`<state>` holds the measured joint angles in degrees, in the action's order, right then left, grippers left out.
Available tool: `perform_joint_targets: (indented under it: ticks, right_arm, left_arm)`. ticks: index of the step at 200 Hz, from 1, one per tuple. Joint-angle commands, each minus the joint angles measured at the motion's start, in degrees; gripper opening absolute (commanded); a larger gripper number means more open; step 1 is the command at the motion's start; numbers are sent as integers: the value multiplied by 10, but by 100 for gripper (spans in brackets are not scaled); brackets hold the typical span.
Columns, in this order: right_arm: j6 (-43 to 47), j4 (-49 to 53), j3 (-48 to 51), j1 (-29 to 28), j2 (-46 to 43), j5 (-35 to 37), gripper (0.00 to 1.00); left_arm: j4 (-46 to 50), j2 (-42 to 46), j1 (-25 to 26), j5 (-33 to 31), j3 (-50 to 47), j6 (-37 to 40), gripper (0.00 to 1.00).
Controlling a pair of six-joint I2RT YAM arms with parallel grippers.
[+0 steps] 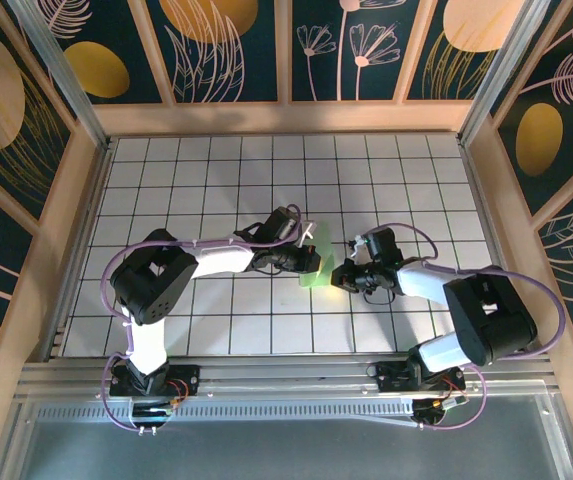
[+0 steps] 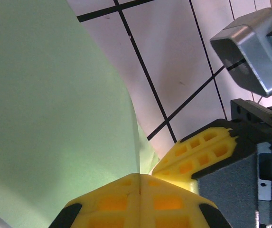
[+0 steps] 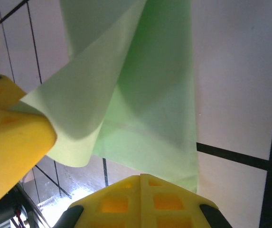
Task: Fold a paper plane with a square sheet of paper (fold left side to right side)
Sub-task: Fold the triangle a second time at the center of the table.
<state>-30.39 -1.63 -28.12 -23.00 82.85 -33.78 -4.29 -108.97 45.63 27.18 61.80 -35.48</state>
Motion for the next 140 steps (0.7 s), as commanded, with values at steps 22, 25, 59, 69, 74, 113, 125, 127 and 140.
perform_joint_targets:
  ticks: [22,25,59,69,74,113,125,127,140]
  right_arm:
    - [2,-13,-12,-7,22,26,0]
    - [2,-13,-12,-7,22,27,0]
    - [4,-8,-11,-7,21,28,0]
    - [3,-12,-11,-7,16,21,0]
    - [2,-14,-12,-7,14,18,0]
    - [-4,-29,-18,-7,10,17,0]
    - [-6,-36,-20,-7,18,16,0]
    - [-6,-37,-20,-8,20,15,0]
    - [-8,-41,-23,-7,31,18,0]
  left_arm:
    - [7,-7,-6,4,-5,-1,0]
    - [8,-7,-6,4,-5,0,0]
    - [15,-6,-7,1,-4,5,0]
    - [15,-6,-8,1,-4,5,0]
    - [15,-7,-7,1,-5,5,0]
    - [8,-8,-7,8,-5,4,0]
    - [6,-9,-7,11,-5,3,0]
    - [6,-9,-7,11,-5,3,0]
    - [6,-10,-7,10,-5,3,0]
